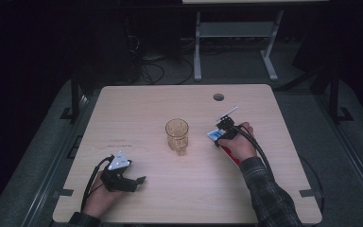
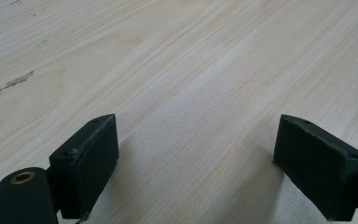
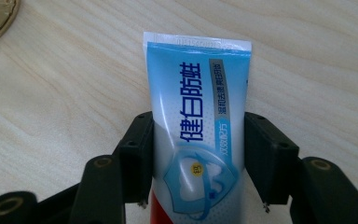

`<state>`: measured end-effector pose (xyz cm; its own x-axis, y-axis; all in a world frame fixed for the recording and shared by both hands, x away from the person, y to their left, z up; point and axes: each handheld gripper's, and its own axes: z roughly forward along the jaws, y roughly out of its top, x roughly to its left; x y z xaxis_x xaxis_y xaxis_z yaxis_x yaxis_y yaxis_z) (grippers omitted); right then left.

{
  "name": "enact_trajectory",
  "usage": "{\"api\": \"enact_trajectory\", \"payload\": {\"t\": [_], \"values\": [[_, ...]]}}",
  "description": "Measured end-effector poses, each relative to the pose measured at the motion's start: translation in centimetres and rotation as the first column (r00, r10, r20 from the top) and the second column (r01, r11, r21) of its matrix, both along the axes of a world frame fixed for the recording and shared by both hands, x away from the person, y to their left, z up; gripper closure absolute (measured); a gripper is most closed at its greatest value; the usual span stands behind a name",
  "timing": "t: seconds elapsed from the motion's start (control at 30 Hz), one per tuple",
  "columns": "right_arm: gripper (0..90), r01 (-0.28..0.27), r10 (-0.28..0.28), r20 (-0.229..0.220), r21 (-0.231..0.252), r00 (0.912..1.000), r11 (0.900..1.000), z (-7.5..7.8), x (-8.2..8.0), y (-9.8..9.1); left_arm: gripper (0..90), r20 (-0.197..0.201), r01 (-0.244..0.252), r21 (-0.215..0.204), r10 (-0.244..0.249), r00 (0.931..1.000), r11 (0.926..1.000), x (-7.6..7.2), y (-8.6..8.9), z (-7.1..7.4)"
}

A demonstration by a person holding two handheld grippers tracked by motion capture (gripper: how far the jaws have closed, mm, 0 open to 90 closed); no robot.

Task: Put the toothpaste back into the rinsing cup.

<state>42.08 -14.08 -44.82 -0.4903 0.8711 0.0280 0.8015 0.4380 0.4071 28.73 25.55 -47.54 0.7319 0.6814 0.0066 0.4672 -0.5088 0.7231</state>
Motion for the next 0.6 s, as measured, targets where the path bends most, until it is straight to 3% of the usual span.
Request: {"api": "enact_trajectory", "payload": {"t": [0.2, 0.6], "values": [[51.6, 0.006, -0.006, -0.001, 0.005, 1.0000, 1.0000, 0.09, -0.01, -0.08, 13.2, 0.000, -0.001, 0.000, 0.001, 1.0000, 1.0000, 0.00, 0.00, 0.00], [63.4, 0.004, -0.007, 0.023, 0.091, 0.9997, 0.9959, 0.52, -0.35, -0.75, 13.2, 0.000, -0.001, 0.000, 0.001, 1.0000, 1.0000, 0.00, 0.00, 0.00]]}}
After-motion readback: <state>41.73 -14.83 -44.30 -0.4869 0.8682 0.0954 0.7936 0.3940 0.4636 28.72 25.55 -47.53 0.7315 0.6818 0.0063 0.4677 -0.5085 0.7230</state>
